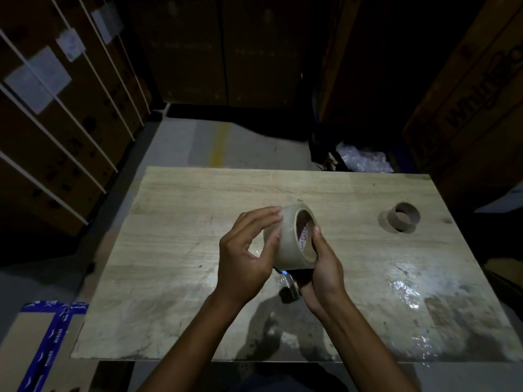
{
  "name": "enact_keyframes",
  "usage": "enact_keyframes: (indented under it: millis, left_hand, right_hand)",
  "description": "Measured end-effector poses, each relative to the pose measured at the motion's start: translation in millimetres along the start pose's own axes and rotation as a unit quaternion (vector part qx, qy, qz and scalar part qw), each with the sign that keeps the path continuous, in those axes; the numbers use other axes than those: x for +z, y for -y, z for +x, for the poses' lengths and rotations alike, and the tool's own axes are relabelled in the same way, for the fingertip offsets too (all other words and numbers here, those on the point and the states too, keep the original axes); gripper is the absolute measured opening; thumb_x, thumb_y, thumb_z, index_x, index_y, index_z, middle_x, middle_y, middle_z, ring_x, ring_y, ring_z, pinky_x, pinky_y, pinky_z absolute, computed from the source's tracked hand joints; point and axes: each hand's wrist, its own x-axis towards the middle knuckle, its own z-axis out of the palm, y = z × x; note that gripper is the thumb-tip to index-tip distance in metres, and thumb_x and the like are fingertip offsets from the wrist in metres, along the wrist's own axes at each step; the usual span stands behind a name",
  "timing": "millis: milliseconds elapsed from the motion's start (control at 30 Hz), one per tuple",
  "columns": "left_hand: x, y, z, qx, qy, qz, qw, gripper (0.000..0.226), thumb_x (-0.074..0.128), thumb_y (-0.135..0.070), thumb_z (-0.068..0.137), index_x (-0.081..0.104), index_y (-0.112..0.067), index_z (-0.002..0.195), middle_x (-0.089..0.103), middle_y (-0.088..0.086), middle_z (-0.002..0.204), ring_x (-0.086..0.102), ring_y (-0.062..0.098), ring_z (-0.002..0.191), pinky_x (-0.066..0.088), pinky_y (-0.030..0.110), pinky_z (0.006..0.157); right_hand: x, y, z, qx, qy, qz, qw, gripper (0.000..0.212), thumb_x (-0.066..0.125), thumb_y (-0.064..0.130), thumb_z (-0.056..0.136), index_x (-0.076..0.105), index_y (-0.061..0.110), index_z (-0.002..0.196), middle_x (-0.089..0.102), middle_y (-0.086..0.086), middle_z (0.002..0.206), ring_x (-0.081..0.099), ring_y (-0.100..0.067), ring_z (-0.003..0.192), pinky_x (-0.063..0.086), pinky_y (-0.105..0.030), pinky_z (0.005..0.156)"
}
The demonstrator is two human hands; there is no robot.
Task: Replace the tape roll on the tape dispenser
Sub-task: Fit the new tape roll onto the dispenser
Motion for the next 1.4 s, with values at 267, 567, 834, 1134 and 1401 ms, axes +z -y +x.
enact_keyframes:
  millis: [267,567,834,1134,1401]
  left_hand:
    - [-1.7,11.5,-1.9,-0.229,0.040,-0.133,0.963,0.027,0.063,-0.026,0.091,0.068,-0.025,0.117,0.072,-0.009,0.116,0.067,0.003,0.106,0.055,0.019,0.083]
    - [7.2,38.7,-16.7,-0.371,0.083,-0.206,0.902,0.033,0.068,-0.026,0.092,0.066,-0.020,0.124,0.073,0.006,0.115,0.072,0.027,0.104,0.058,0.039,0.089]
    - [13.8,66.8,-46.8,-0.446,0.077,-0.219,0.865,0.022,0.059,-0.011,0.097,0.072,-0.016,0.114,0.077,0.011,0.104,0.074,0.032,0.096,0.059,0.041,0.085]
    - [24.4,96.3,-67.5,-0.475,0.106,-0.188,0.853,0.019,0.063,-0.013,0.095,0.073,-0.018,0.110,0.073,0.011,0.104,0.074,0.034,0.089,0.060,0.036,0.070]
    - [42.2,114.8,-86.2,-0.531,0.079,-0.115,0.836,0.015,0.064,-0.019,0.096,0.071,-0.008,0.103,0.071,0.009,0.083,0.069,0.010,0.061,0.050,0.020,0.051]
  right_hand:
    - [-6.6,2.9,8.1,-0.107,0.017,-0.116,0.987,0.031,0.042,0.031,0.104,0.067,0.020,0.117,0.077,-0.002,0.104,0.075,-0.019,0.081,0.057,-0.040,0.069]
    - [-22.0,-15.2,14.2,-0.205,-0.005,-0.303,0.931,0.030,0.046,0.044,0.100,0.058,0.031,0.125,0.068,0.007,0.116,0.074,-0.017,0.087,0.061,-0.039,0.074]
    - [-46.6,-49.8,16.1,-0.174,0.027,-0.406,0.897,0.049,0.052,0.059,0.087,0.043,0.044,0.133,0.057,0.008,0.135,0.057,-0.006,0.119,0.049,-0.030,0.099]
    - [-82.4,-73.5,21.5,-0.151,0.089,-0.500,0.848,0.113,0.082,0.063,0.062,0.017,0.040,0.152,0.038,0.016,0.150,0.046,0.000,0.130,0.045,-0.023,0.100]
    - [-105.2,-79.7,55.7,-0.218,-0.061,-0.441,0.868,0.022,0.050,0.044,0.096,0.068,0.034,0.105,0.069,0.008,0.108,0.066,-0.007,0.099,0.057,-0.041,0.084]
